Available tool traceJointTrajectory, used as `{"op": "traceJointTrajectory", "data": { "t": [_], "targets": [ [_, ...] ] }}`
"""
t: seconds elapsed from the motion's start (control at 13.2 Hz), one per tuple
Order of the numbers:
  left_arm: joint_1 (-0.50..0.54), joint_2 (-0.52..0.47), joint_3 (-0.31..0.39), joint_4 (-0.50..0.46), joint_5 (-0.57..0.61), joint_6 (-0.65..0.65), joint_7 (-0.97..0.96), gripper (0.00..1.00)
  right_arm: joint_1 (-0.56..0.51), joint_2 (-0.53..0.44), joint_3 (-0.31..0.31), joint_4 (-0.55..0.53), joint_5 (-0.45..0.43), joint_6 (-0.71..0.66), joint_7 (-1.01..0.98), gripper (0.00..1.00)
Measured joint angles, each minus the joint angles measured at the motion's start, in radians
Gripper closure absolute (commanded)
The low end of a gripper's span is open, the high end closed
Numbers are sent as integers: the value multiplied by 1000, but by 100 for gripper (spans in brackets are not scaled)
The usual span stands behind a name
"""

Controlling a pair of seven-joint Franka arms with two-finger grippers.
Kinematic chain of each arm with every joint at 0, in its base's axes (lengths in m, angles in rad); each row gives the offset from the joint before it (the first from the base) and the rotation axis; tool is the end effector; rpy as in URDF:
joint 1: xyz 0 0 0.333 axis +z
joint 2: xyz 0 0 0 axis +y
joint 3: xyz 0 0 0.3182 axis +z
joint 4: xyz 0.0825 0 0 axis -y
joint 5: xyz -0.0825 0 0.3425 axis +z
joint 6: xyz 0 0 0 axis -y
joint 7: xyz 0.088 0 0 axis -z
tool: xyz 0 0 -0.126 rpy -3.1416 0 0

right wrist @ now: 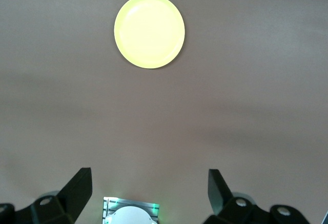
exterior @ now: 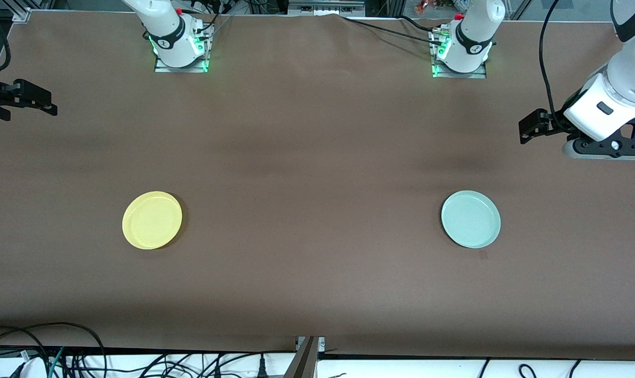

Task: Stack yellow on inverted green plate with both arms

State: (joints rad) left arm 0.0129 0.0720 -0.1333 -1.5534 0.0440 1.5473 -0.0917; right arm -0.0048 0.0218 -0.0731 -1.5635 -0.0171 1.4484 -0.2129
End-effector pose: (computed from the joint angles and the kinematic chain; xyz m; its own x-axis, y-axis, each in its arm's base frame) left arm 0.5266 -0.0555 0.5760 0.9969 -0.0278 -0.0739 -0.0309 -0.9987 -0.0413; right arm 0.5014 -0.0410 0.5901 0.9816 0.1330 -0.1373 0.1329 -0.9911 -0.0105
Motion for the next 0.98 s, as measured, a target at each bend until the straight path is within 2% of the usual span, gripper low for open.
{"op": "traceJointTrajectory", "data": {
  "t": [0.98],
  "targets": [
    [-1,-6,-41,0,0,19,-21,0,0,0,0,0,0,0,0,0]
  ]
}}
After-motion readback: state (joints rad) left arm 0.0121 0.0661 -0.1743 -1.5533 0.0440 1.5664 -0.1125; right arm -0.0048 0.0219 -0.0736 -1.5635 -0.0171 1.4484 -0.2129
